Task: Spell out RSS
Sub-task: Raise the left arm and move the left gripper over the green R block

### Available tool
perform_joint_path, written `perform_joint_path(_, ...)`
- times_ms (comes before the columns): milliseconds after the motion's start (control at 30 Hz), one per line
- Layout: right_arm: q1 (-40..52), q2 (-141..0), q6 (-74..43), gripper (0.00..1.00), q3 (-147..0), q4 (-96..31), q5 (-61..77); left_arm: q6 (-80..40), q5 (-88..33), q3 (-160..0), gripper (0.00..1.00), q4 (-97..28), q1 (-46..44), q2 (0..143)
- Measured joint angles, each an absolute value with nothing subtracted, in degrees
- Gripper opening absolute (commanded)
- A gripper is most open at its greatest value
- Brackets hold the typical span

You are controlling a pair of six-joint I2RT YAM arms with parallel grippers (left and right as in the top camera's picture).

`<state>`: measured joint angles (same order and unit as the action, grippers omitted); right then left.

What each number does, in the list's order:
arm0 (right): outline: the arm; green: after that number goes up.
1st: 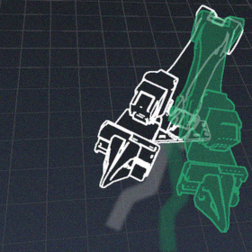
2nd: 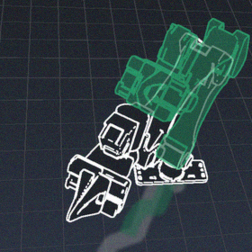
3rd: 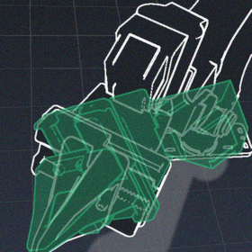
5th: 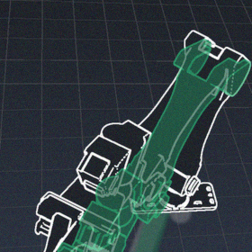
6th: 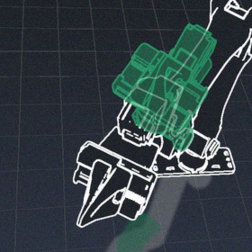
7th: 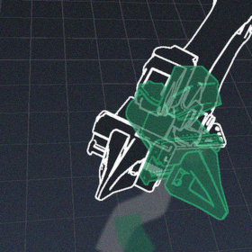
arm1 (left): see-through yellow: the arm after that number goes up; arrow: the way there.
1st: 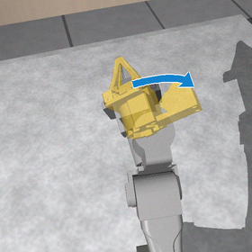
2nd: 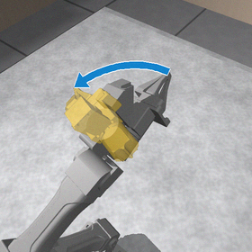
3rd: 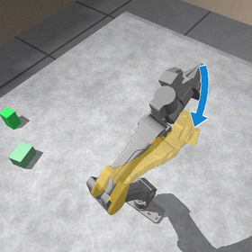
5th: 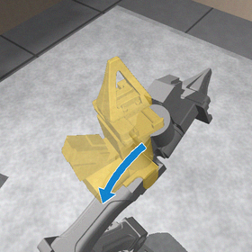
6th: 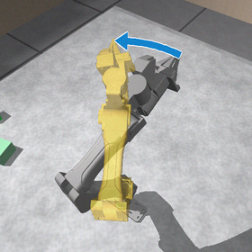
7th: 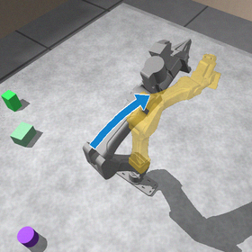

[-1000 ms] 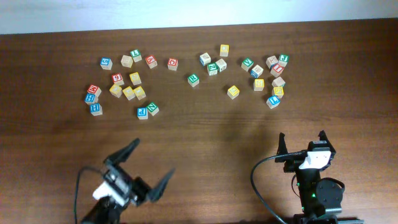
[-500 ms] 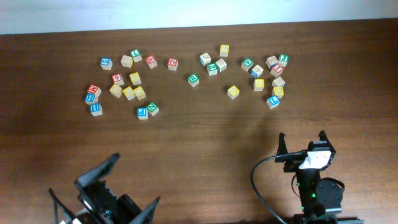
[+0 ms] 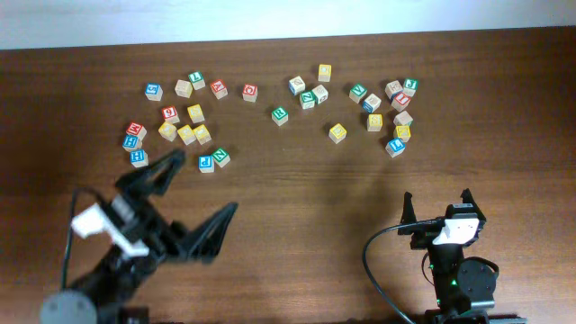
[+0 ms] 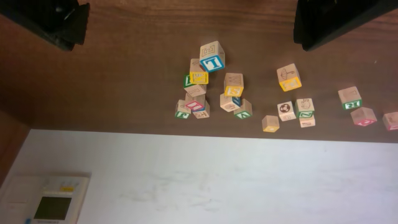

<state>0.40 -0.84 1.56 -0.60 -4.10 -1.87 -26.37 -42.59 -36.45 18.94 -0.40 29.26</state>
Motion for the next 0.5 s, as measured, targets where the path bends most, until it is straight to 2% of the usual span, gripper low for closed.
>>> perform_joint_path(300,0.4,-0.8,1.6,0.98,-0.6,-4.1,-1.9,-17.0,-43.1,-39.7,0.99,15.4,-0.4,37.1)
perform_joint_path(500,0.4,-0.8,1.6,0.98,-0.6,-4.1,-1.9,-7.9,-35.7,-41.1,0.99,3.8,-0.4,39.4)
